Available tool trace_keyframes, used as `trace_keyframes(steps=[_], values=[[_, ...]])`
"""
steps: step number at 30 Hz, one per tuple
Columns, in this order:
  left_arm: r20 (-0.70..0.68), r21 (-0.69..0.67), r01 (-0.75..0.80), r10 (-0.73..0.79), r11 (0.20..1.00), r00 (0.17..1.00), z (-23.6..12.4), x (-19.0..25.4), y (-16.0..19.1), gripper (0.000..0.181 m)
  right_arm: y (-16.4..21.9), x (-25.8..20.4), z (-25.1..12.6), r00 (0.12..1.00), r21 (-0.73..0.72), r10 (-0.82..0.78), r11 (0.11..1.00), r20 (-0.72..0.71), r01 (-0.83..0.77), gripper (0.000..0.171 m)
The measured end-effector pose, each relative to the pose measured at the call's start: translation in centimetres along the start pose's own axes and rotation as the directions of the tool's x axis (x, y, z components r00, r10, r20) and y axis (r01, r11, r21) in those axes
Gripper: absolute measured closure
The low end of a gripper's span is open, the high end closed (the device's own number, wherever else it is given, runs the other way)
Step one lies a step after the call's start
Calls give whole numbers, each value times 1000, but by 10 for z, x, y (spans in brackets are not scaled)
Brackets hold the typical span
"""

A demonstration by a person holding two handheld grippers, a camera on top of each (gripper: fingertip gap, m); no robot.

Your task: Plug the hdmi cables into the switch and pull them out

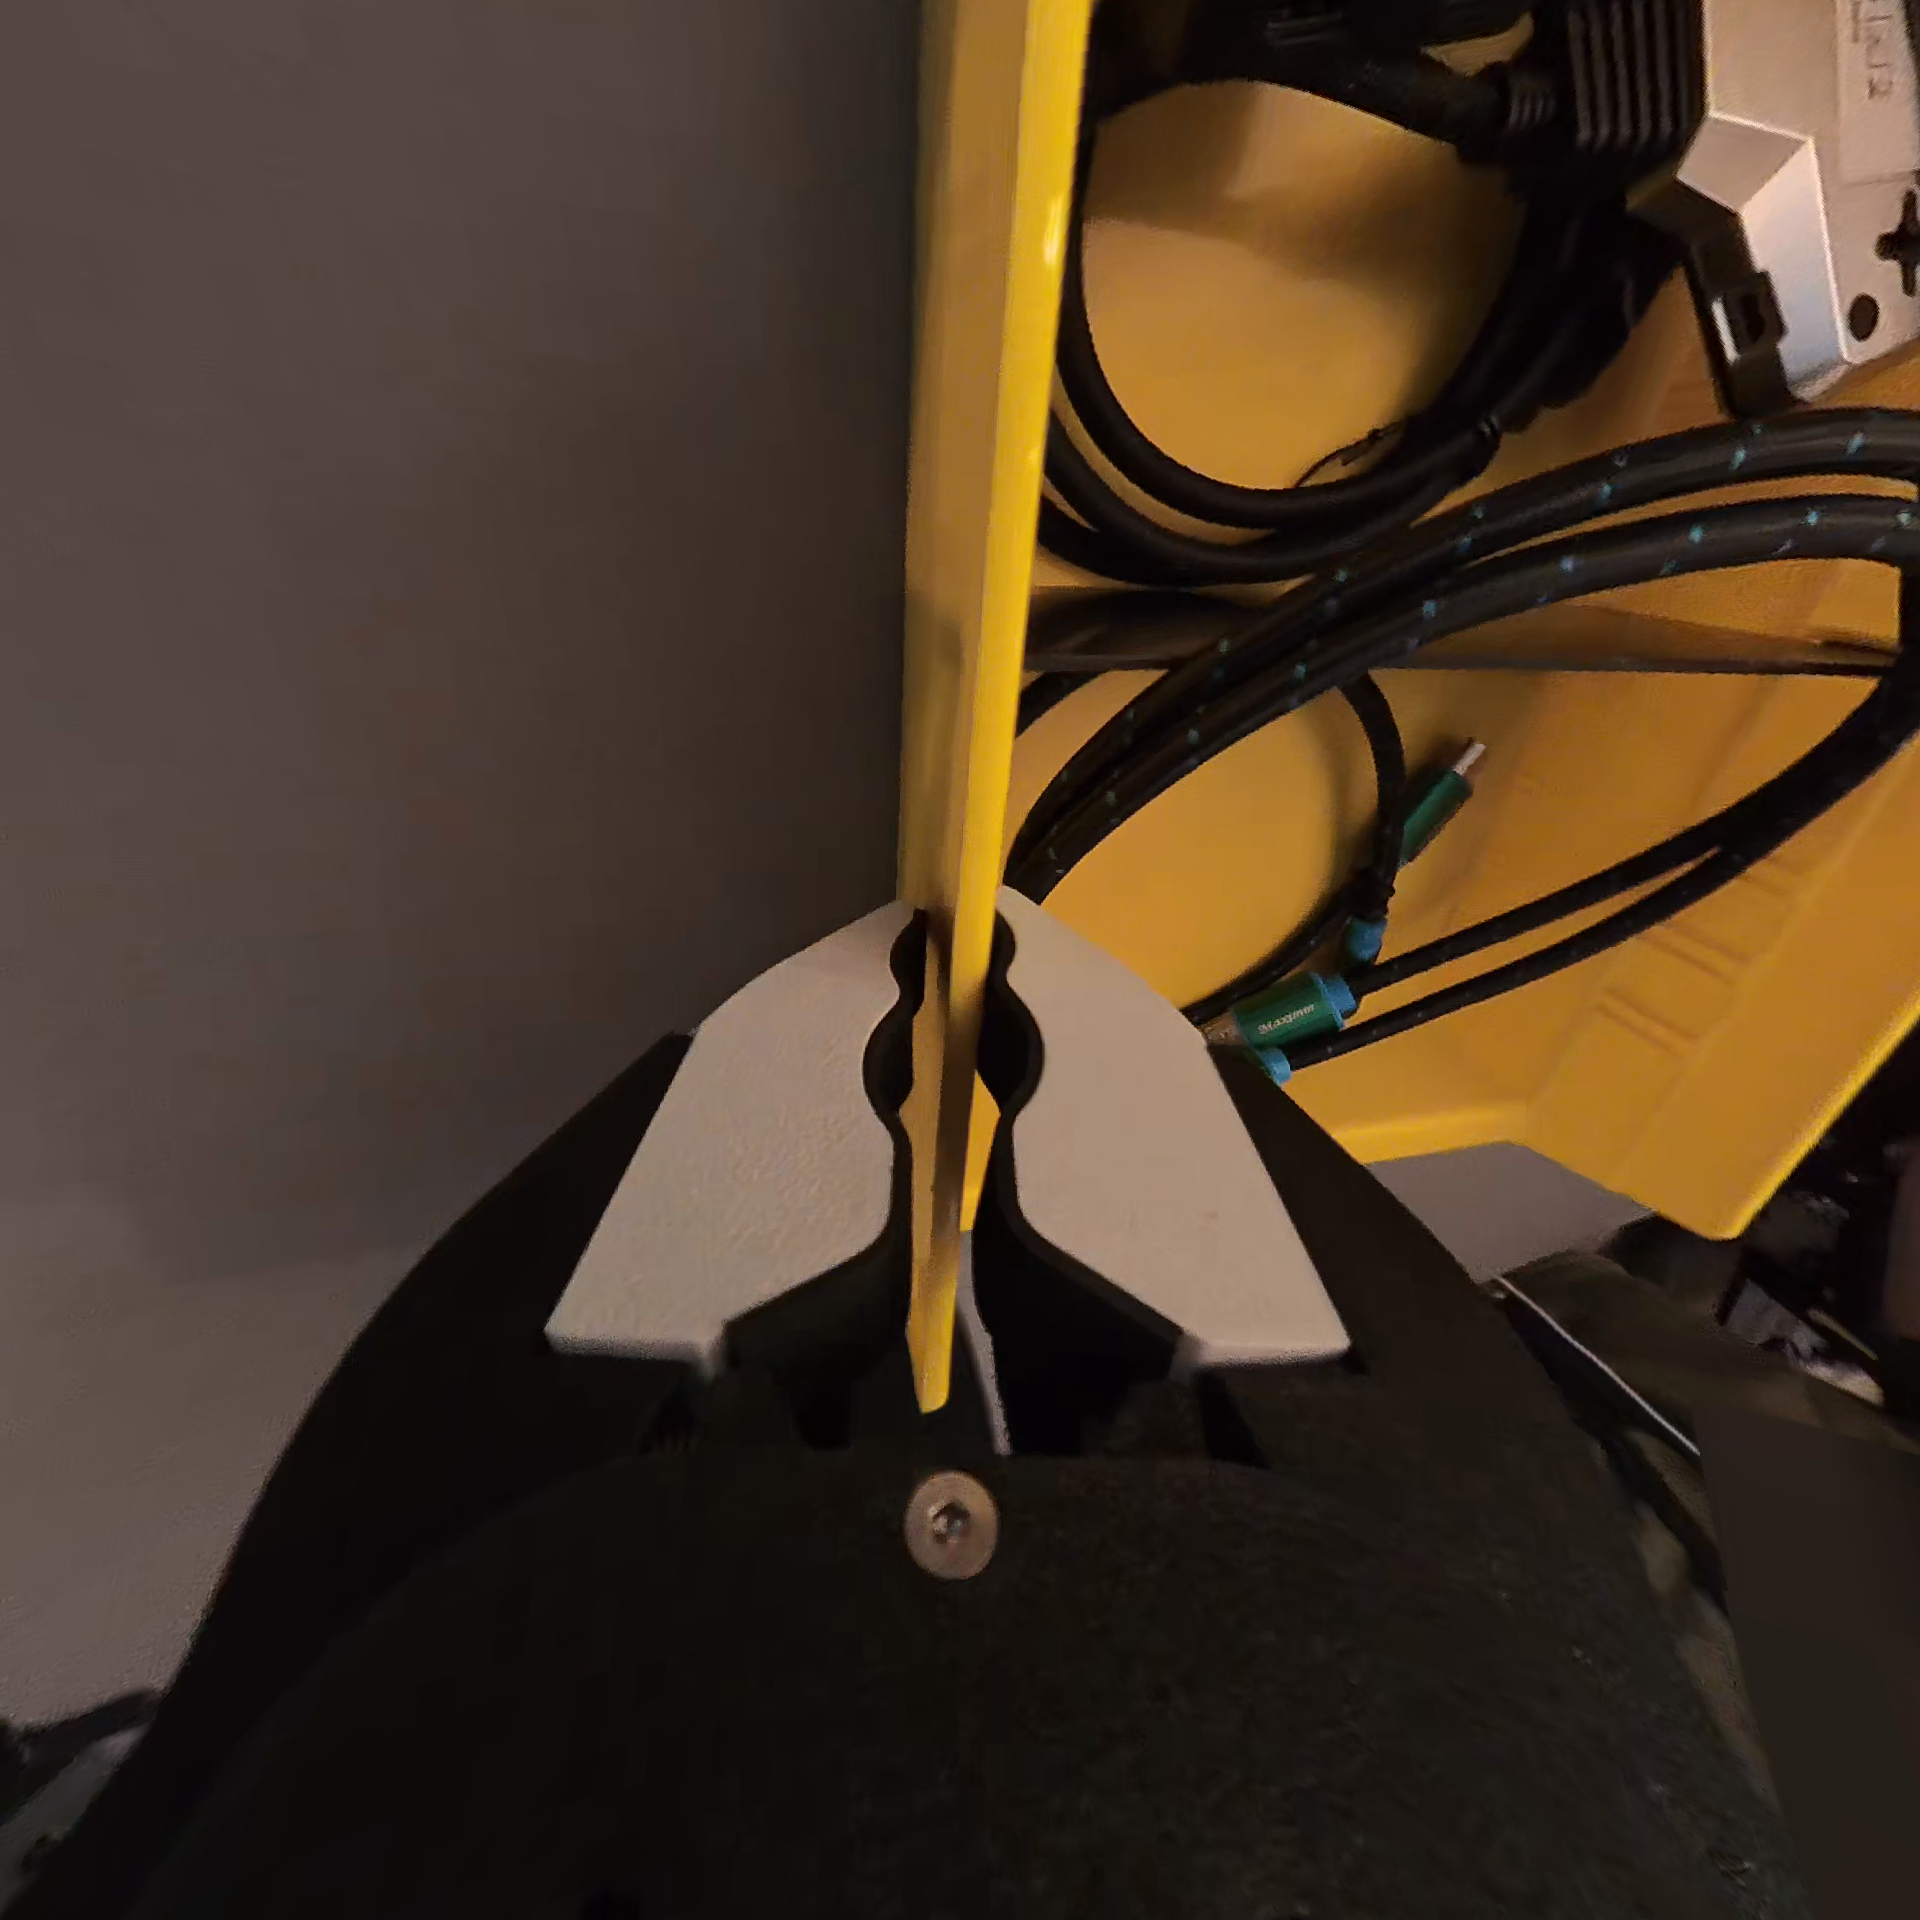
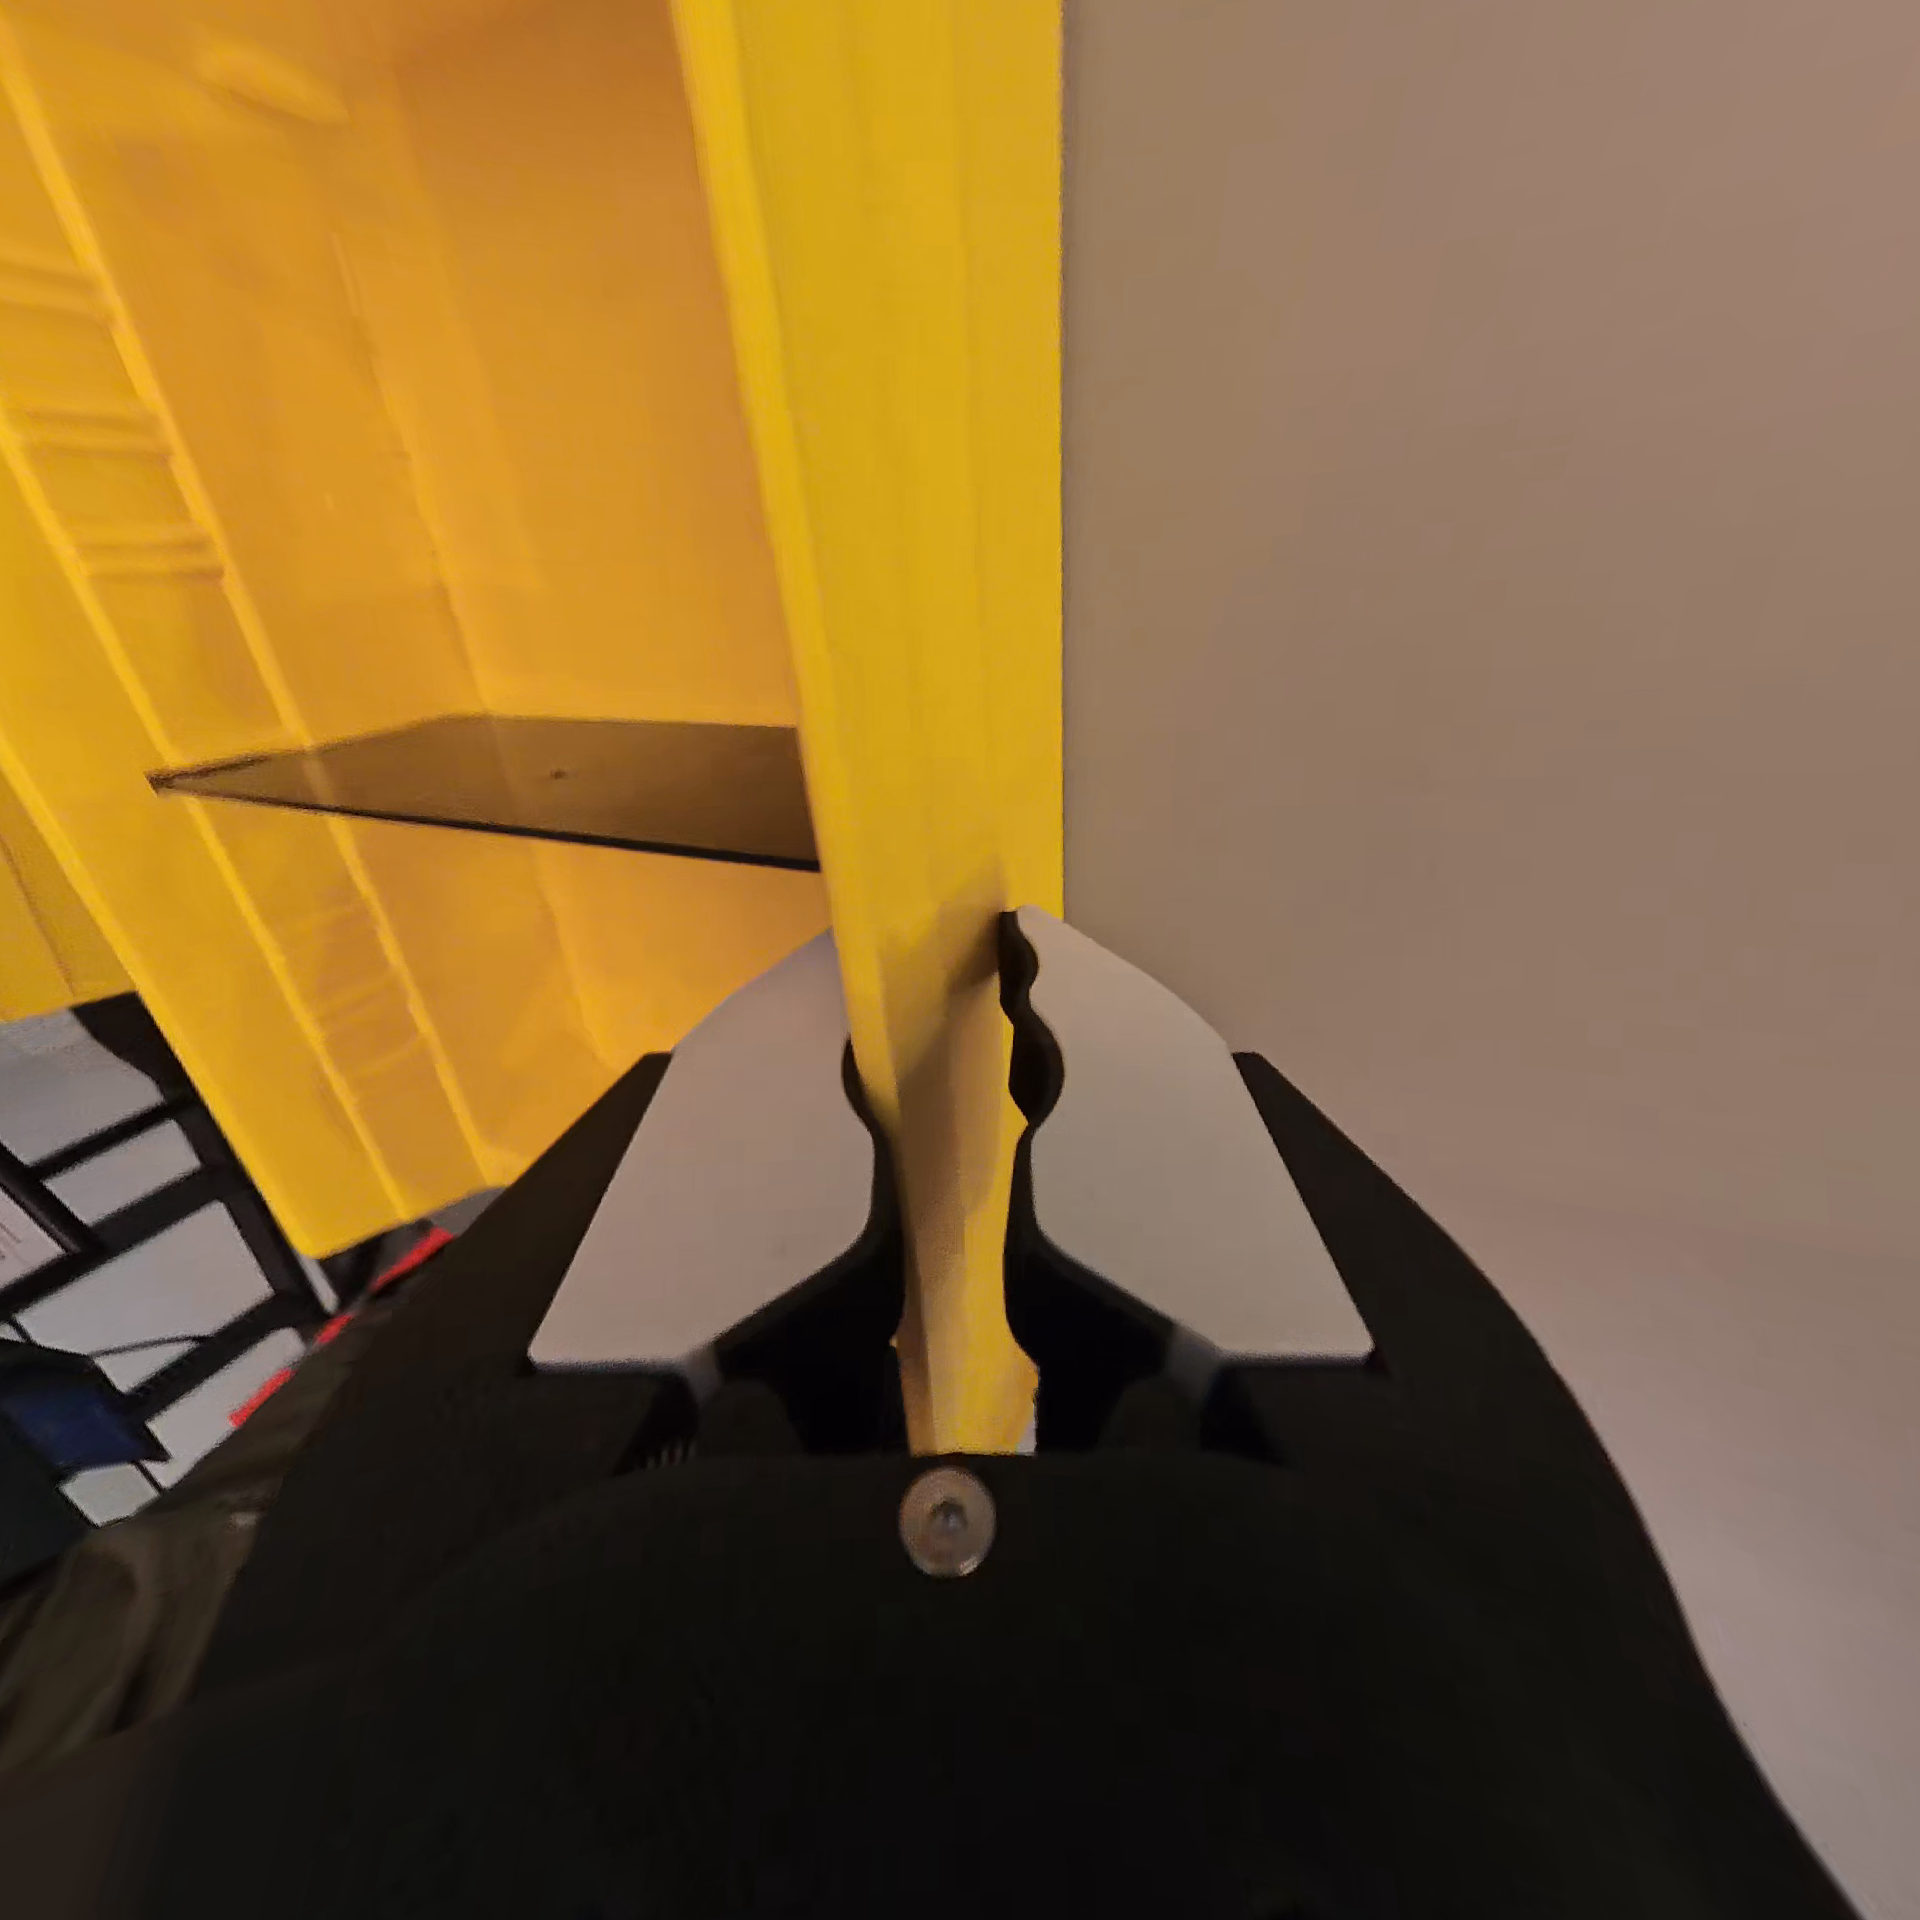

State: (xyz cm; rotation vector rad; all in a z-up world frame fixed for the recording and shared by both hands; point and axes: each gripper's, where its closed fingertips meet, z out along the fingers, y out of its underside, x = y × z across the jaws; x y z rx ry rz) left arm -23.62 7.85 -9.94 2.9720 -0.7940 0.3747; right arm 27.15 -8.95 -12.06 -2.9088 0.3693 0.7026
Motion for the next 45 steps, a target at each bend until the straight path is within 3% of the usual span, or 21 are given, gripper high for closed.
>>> trace_keyframes(steps=[4, 11, 23, 30, 36, 45], values=[[40, 37, 58, -60, 998, 997, -12, -44, 19, 175, 8, 21, -12, 995, 54, 97, 994, 2, -97, 152], [-52, 106, 149, -145, 983, 988, -22, -73, 42, 173, 25, 50, -31, 959, 148, 260, 950, 113, -275, 147], [-122, 176, 259, -241, 950, 963, -34, -106, 57, 170, 28, 47, -28, 997, 95, 79, 992, 14, -80, 150], [-148, 216, 320, -294, 922, 944, -41, -125, 61, 169, 31, 52, -31, 999, 88, 50, 995, 19, -52, 150], [-185, 268, 392, -352, 880, 917, -46, -139, 65, 167, 22, 56, -29, 995, 76, -47, 996, -91, 54, 156], [-259, 336, 510, -443, 792, 858, -52, -158, 73, 164, 19, 52, -27, 998, 105, -53, 993, -21, 55, 151]])
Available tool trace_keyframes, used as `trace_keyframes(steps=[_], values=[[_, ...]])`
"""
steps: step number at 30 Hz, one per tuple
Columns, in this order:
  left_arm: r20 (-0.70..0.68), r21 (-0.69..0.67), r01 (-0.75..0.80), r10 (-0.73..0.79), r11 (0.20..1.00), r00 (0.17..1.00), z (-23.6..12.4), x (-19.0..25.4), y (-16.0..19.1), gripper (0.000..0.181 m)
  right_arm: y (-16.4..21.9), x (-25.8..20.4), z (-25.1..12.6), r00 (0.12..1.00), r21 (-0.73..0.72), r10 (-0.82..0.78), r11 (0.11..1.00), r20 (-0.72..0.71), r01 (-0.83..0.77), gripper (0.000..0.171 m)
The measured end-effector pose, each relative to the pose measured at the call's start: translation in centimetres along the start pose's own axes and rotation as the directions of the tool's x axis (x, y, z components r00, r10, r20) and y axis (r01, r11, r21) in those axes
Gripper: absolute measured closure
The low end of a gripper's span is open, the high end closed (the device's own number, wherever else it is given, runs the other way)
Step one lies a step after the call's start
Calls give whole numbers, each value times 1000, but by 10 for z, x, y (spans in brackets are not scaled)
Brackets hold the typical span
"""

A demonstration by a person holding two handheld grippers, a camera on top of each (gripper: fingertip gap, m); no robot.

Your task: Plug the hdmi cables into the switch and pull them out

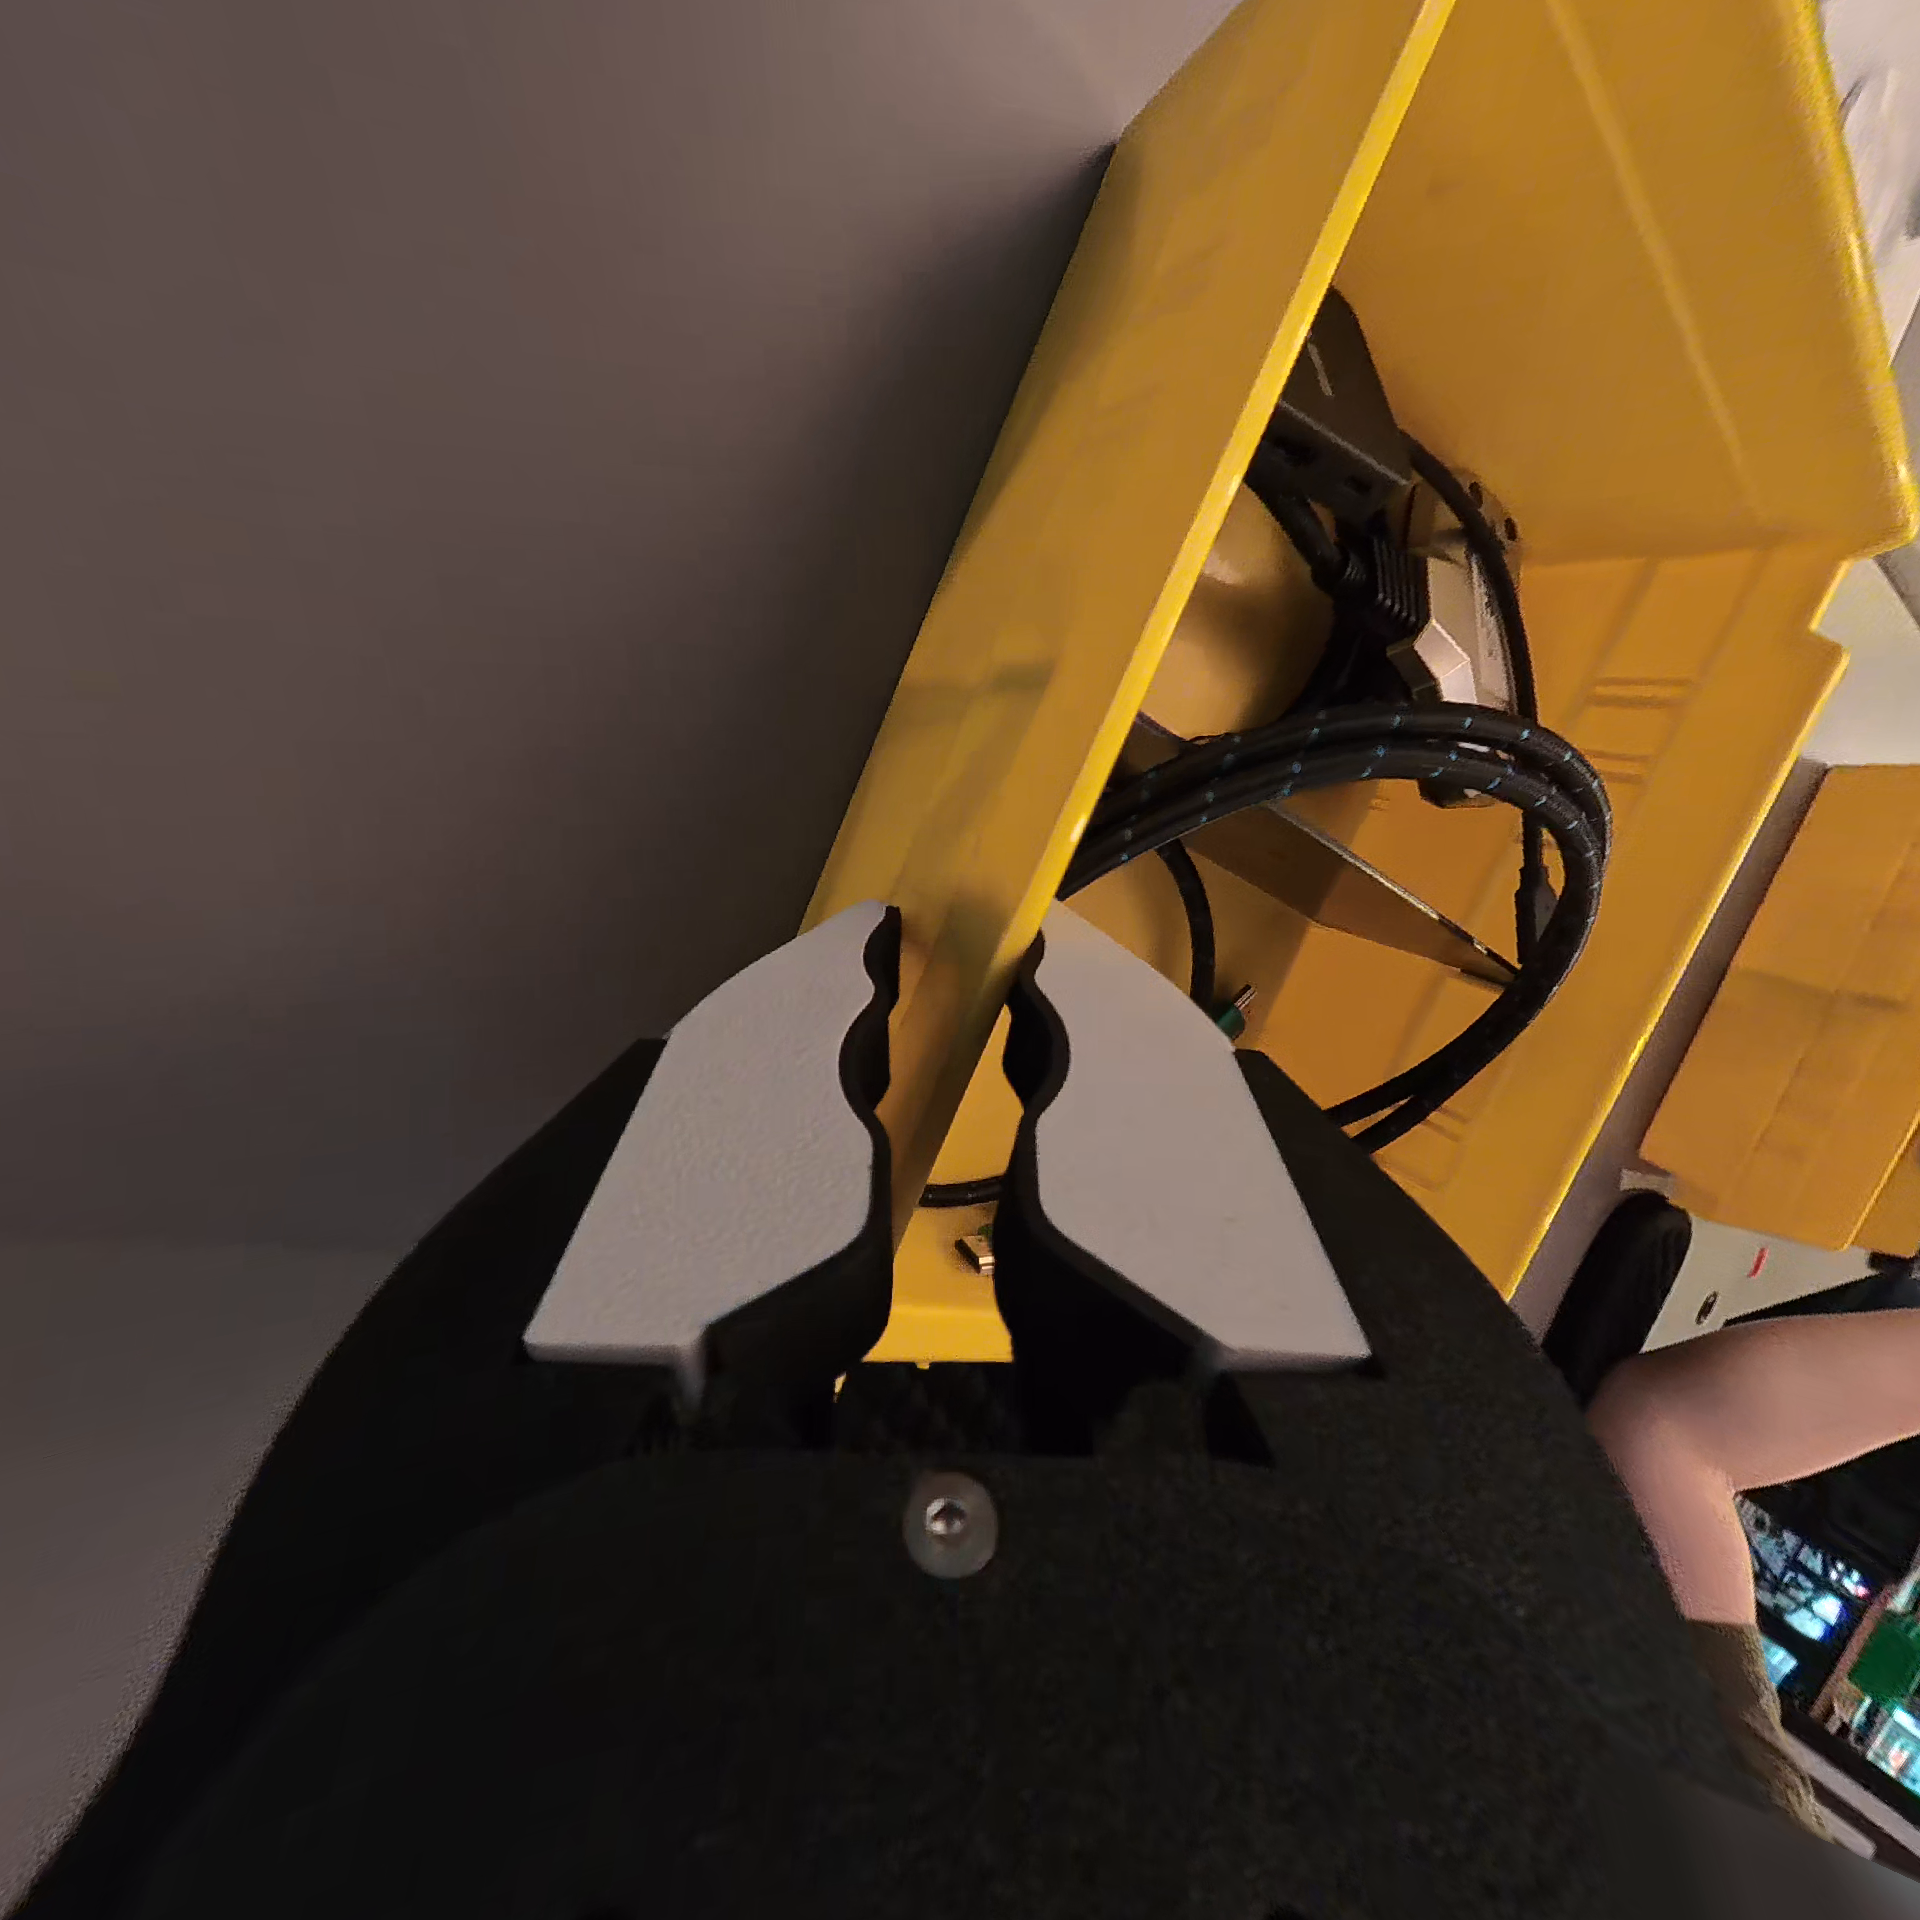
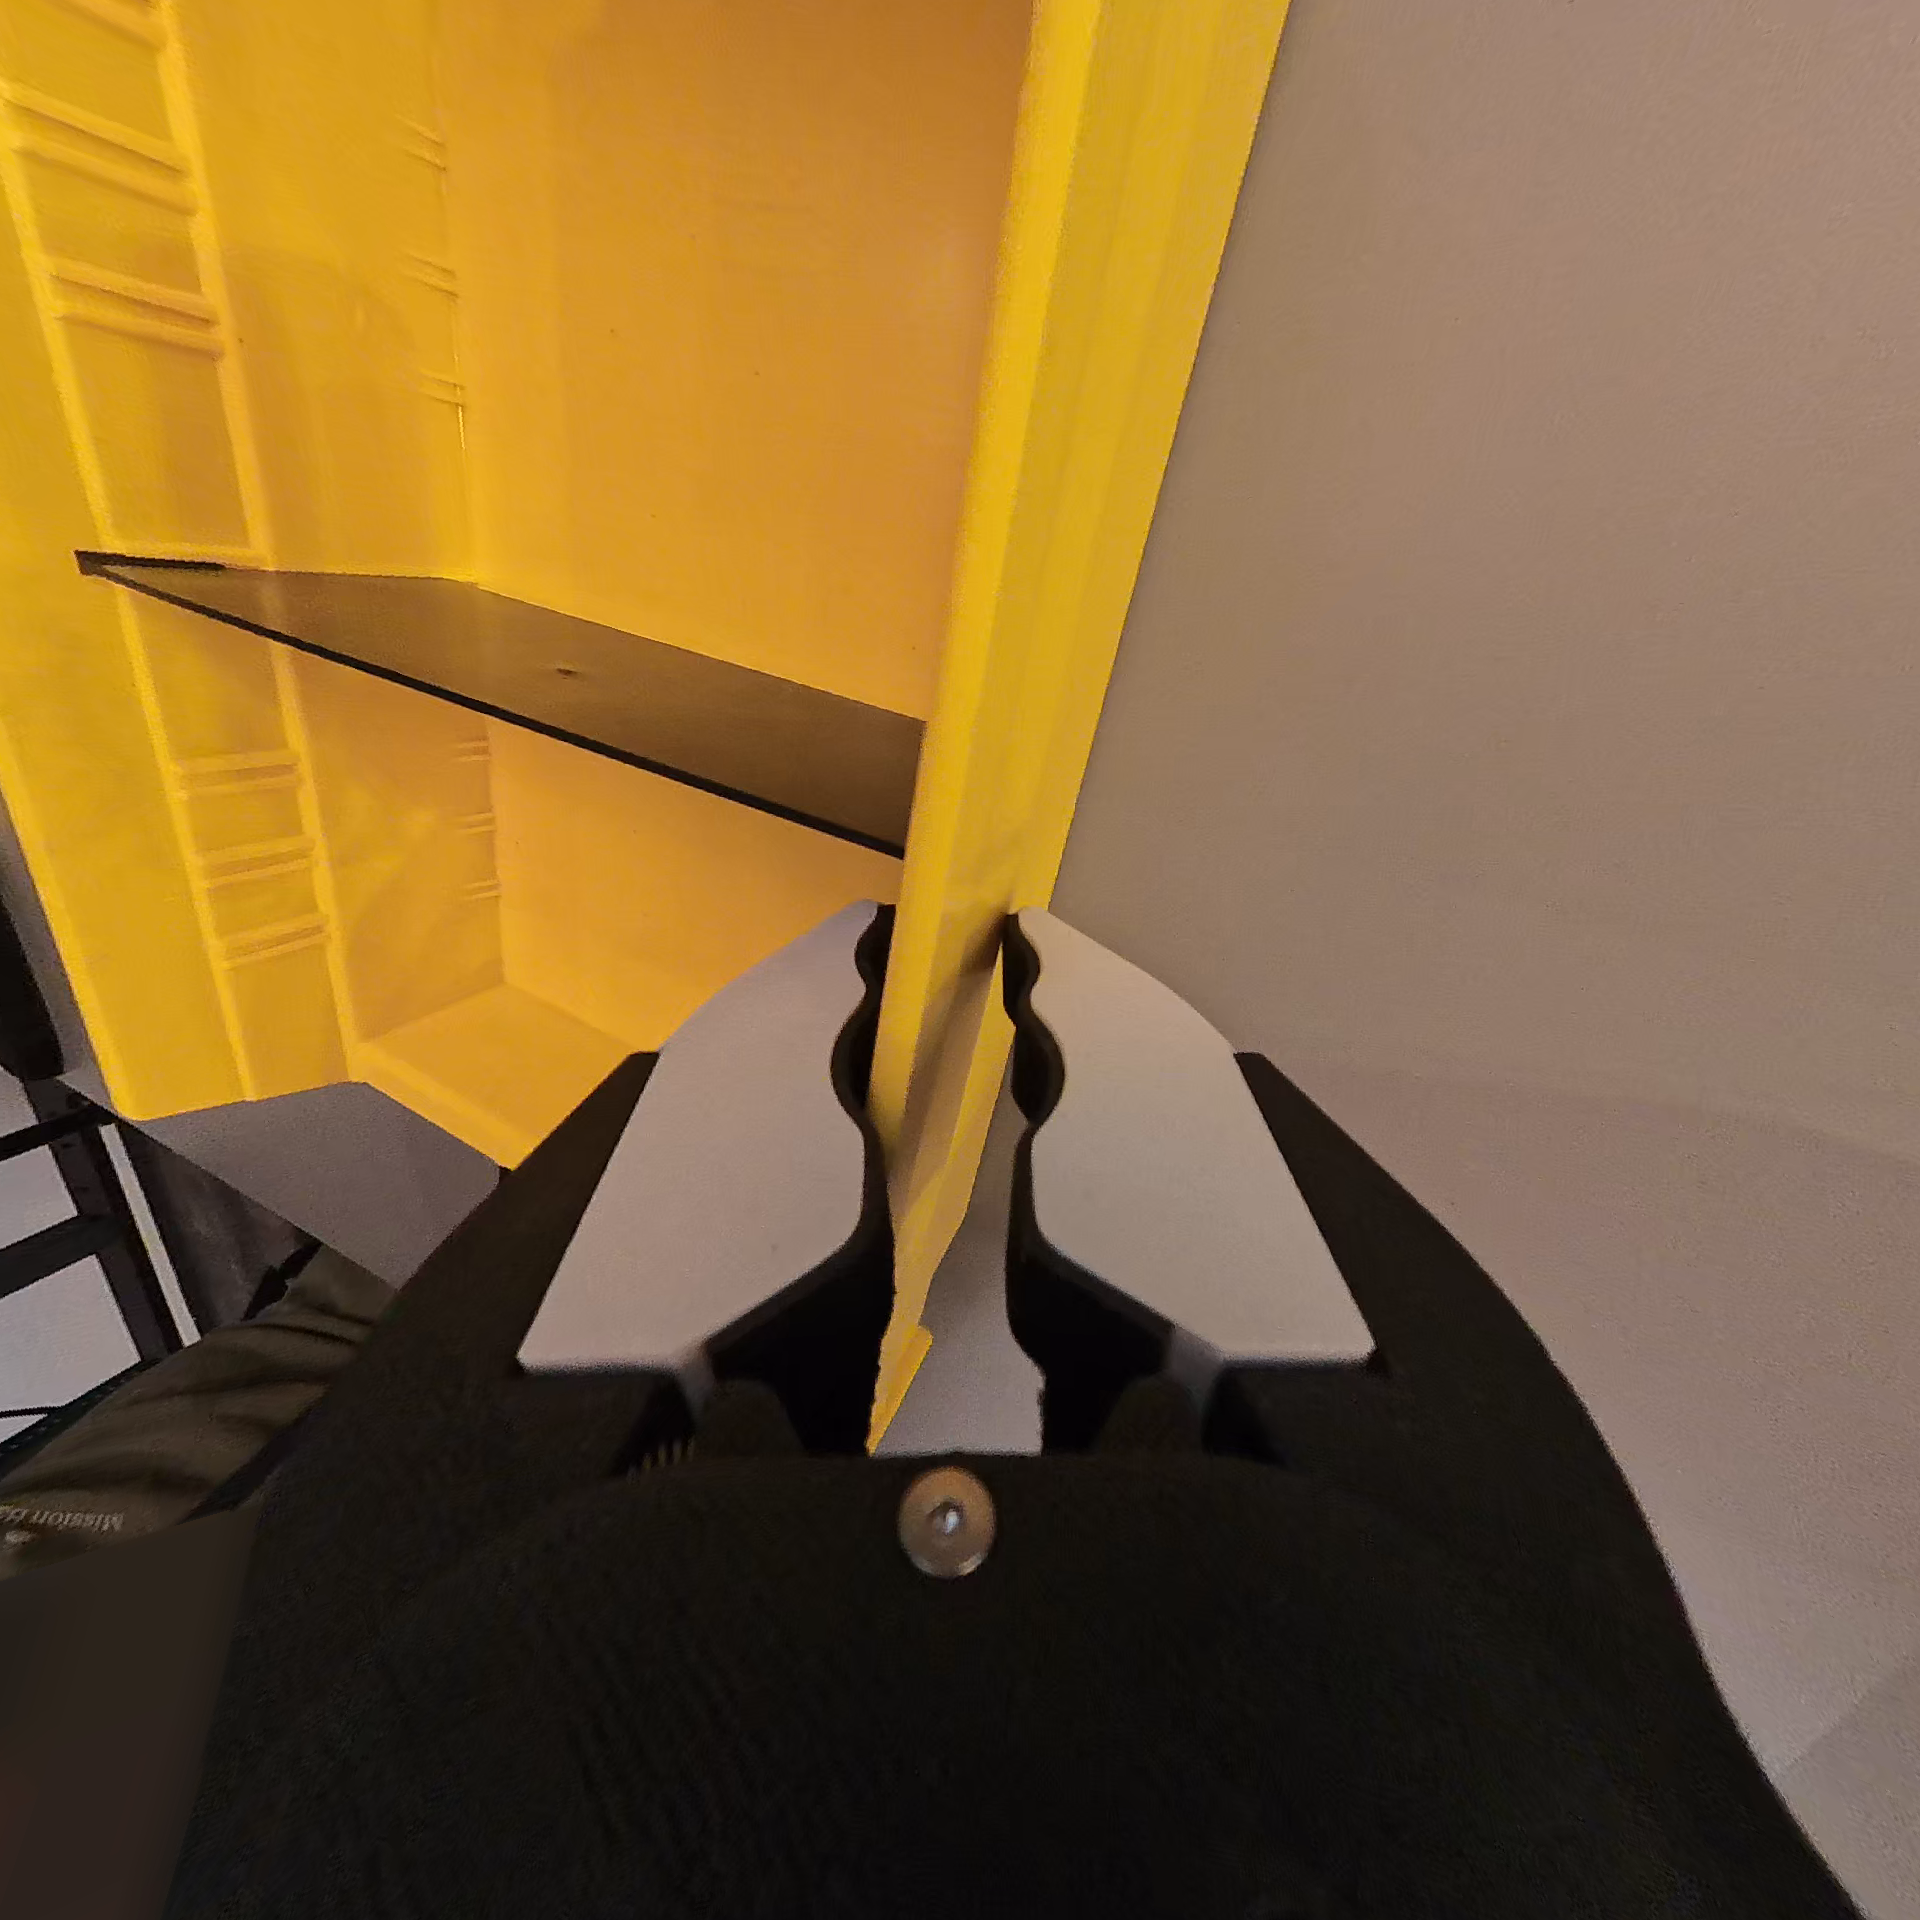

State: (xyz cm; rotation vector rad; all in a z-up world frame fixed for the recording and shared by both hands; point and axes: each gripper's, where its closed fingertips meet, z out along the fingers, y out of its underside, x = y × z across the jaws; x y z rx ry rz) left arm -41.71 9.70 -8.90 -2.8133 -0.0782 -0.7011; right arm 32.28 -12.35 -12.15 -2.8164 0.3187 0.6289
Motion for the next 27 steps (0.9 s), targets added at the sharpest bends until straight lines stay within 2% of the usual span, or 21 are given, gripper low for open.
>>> trace_keyframes(steps=[4, 9, 12, 16, 21, 22, 23, 27], values=[[-13, 14, -18, 18, 1000, 1000, -3, -4, 2, 164, 0, 0, 0, 1000, -4, -10, 1000, -9, 10, 151], [-88, -47, -45, 41, 998, 995, -5, -1, 8, 159, 0, 0, 0, 1000, -4, -9, 1000, -13, 9, 151], [-84, -83, -58, 51, 995, 995, -6, -4, 12, 160, 1, 0, 0, 1000, -2, -7, 1000, -9, 7, 151], [40, -155, -143, 151, 977, 988, -11, -12, 22, 163, 1, -1, 0, 1000, -11, -12, 1000, -18, 12, 151], [245, -257, -295, 357, 920, 901, -9, -31, 36, 159, 1, -1, 0, 1000, -14, -13, 1000, -18, 13, 151], [254, -265, -311, 377, 913, 891, -6, -31, 38, 165, 1, -1, 0, 1000, -14, -14, 1000, -18, 13, 151], [245, -258, -314, 377, 913, 893, -2, -29, 39, 175, 1, -1, 0, 1000, -14, -13, 1000, -19, 13, 151], [270, -208, -227, 278, 952, 922, 1, -28, 38, 174, 2, -1, 0, 1000, -15, -14, 1000, -20, 13, 151]])
